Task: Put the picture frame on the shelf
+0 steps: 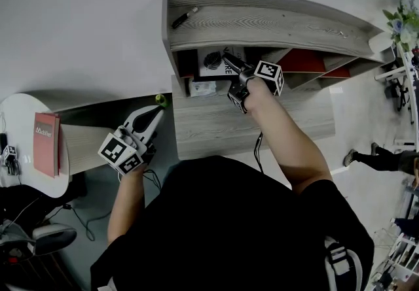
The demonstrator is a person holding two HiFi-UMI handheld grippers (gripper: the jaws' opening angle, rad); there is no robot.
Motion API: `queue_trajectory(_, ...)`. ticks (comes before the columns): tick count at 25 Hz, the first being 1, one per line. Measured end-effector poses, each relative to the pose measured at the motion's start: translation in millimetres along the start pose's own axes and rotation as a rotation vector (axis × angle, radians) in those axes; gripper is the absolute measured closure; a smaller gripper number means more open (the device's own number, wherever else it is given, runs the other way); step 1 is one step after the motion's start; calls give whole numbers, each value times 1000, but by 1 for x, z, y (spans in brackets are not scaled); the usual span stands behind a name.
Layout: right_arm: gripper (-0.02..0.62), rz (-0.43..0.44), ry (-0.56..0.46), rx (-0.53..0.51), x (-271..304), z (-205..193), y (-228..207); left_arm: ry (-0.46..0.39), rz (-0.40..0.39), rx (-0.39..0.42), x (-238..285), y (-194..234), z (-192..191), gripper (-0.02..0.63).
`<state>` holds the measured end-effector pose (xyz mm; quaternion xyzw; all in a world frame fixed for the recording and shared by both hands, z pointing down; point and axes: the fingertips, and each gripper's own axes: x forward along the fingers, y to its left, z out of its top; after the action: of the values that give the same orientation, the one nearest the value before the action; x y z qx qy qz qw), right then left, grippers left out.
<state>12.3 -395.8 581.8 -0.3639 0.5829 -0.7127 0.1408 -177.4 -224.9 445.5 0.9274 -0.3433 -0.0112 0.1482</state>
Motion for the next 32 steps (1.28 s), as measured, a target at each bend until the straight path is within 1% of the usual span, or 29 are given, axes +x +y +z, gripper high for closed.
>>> queue_trajectory(6,170,-6,5,-11,-4,-1,-5,3,-10,5,3,-9,1,586)
queue_trajectory(14,170,3,24,-81,-11,-8,-5,10,-4,8,2,-13,-2,586)
queue_trajectory(25,170,-10,35,-211,-36,-21,-18,13,-8,13,7,-22,-4,586)
queue_trajectory(32,172,-16,31,-328,-57,-24,-20,21,-18,23,14,-30,-5,586)
